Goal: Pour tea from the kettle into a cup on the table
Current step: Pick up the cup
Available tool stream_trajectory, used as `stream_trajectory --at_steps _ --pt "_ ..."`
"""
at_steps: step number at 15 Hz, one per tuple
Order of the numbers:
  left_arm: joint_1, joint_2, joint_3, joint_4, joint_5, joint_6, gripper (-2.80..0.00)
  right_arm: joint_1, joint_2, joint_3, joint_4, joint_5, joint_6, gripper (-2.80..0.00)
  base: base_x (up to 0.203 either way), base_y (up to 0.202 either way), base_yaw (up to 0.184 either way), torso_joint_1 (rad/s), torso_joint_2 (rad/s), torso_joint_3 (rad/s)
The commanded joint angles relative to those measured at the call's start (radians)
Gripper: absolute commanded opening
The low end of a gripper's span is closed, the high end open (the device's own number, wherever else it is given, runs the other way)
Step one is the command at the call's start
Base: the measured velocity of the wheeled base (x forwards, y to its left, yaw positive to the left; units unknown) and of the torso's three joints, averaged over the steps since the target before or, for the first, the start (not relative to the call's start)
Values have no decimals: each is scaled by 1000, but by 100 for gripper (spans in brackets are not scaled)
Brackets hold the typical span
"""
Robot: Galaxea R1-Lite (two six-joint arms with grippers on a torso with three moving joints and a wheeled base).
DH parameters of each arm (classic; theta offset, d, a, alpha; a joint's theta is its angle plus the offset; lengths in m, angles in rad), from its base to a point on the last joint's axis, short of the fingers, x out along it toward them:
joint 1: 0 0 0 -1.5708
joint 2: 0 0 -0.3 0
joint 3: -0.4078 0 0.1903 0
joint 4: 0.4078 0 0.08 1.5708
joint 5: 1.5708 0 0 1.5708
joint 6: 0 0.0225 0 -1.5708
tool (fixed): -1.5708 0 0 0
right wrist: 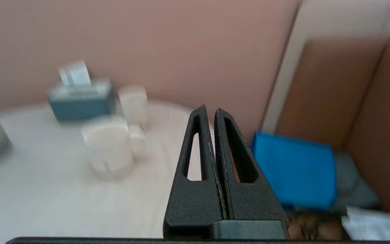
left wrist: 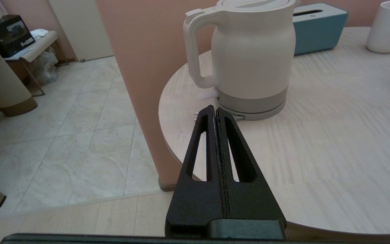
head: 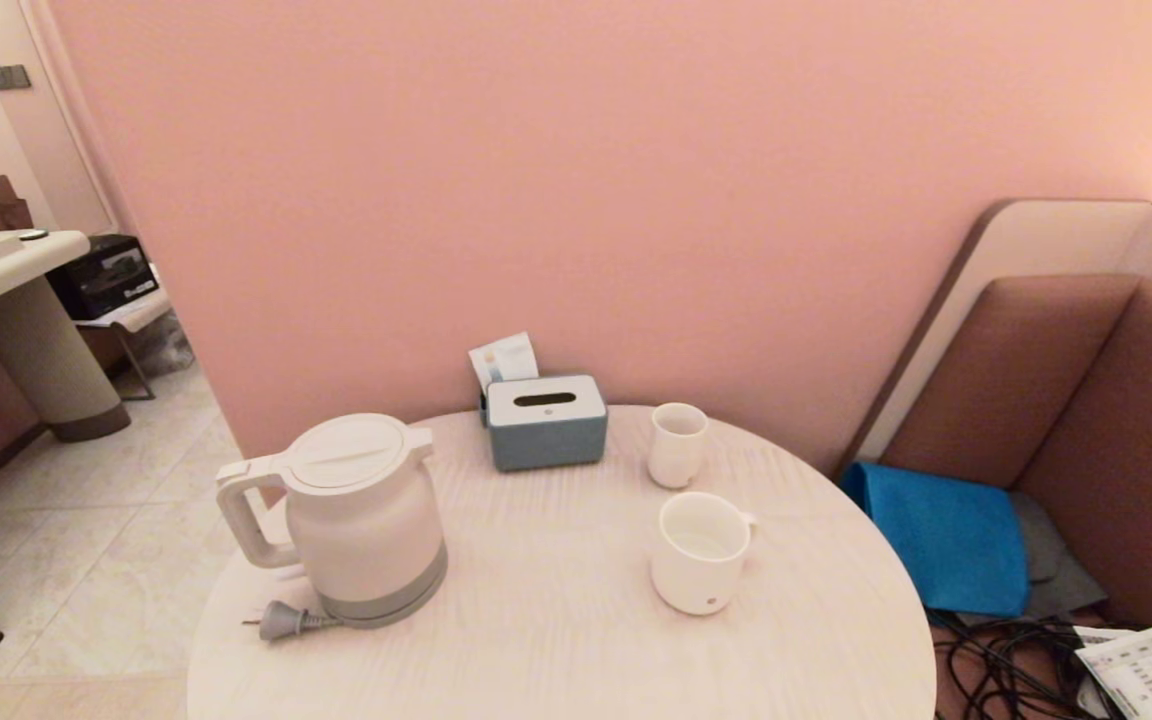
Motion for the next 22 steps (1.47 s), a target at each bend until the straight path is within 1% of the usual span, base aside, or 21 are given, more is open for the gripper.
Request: stream_trajectory --at_steps 1,2,4,5,6,7,8,9,10,12,13,14,15,16,17,18,19,20,22 --pt "0 1 0 -1 1 4 -280 1 164 -124 -1 4 6 -280 0 0 0 0 0 0" --pt "0 1 0 -1 3 -5 -280 2 251 -195 -3 8 12 -280 0 0 0 0 0 0" --pt "0 1 0 -2 7 -46 -280 2 417 -317 8 14 14 -280 0 0 0 0 0 0" --pt "0 1 0 -2 9 -76 -280 2 510 -380 48 15 5 -280 0 0 0 0 0 0" --pt "0 1 0 -4 13 -81 -280 3 596 -450 141 17 -14 -280 0 0 0 0 0 0" --pt "0 1 0 -2 13 -81 -280 5 686 -530 309 21 -39 -280 0 0 0 0 0 0" --pt "0 1 0 -2 13 -81 -280 8 784 -608 492 43 -61 -280 0 0 0 0 0 0" --pt "0 1 0 -2 13 -81 -280 11 871 -660 608 96 -81 -280 0 0 0 0 0 0" --pt "0 1 0 -2 13 -81 -280 13 934 -686 667 142 -94 -280 0 0 0 0 0 0" --pt "0 1 0 -2 13 -81 -280 20 1056 -706 726 237 -105 -280 0 0 0 0 0 0" --pt "0 1 0 -2 13 -81 -280 21 1094 -690 716 325 -106 -280 0 0 0 0 0 0" --pt "0 1 0 -2 13 -81 -280 22 1109 -639 664 374 -108 -280 0 0 0 0 0 0" --pt "0 1 0 -2 13 -81 -280 24 1118 -550 562 408 -110 -280 0 0 0 0 0 0" --pt "0 1 0 -2 13 -81 -280 32 1130 -466 427 428 -110 -280 0 0 0 0 0 0" --pt "0 1 0 -2 13 -81 -280 42 1152 -382 241 442 -103 -280 0 0 0 0 0 0" --pt "0 1 0 -2 13 -81 -280 52 1183 -310 76 450 -78 -280 0 0 0 0 0 0" --pt "0 1 0 -2 13 -81 -280 58 1228 -269 -21 449 -42 -280 0 0 0 0 0 0" --pt "0 1 0 -2 14 -81 -280 61 1287 -249 -88 436 -14 -280 0 0 0 0 0 0" --pt "0 1 0 -2 13 -81 -280 65 1409 -231 -212 392 10 -280 0 0 0 0 0 0"
